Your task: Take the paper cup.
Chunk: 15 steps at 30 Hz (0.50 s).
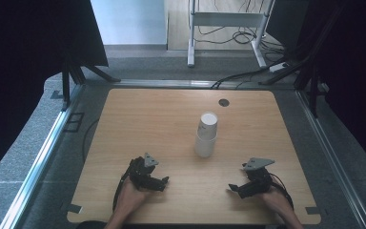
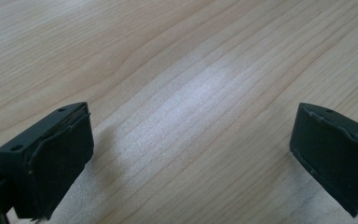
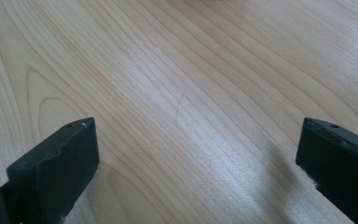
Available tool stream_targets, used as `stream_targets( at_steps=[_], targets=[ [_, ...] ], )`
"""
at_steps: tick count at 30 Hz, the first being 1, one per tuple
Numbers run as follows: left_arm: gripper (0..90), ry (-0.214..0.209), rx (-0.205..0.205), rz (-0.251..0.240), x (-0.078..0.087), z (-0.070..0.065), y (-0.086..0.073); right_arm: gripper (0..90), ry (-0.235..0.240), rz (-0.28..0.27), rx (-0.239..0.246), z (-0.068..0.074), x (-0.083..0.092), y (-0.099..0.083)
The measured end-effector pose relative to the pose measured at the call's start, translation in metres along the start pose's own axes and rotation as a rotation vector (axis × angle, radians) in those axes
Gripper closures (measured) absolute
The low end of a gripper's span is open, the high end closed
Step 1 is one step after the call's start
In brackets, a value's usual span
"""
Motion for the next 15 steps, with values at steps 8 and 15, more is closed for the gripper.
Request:
stream_targets(
  at_steps=[8, 15],
  targets=[
    [0.0, -0.014, -0.001, -0.018, 0.005, -0.002, 0.007, 0.0, 0.012, -0.009, 0.004, 0.001, 0.004, 0.006],
    [0.0, -0.036, -0.012, -0.031, 0.009, -0.007, 0.015, 0.0, 0.027, -0.008, 0.008, 0.003, 0.005, 0.011]
  ],
)
Point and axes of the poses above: each handheld gripper's, and its own axes: x roughly backward along the jaws, y roughly out of its top, z roughly to its left, the point moved 10 cm from there along -x, roughly forward along the jaws, and after that the axes turned 3 degrees about x, right-handed, at the moved point
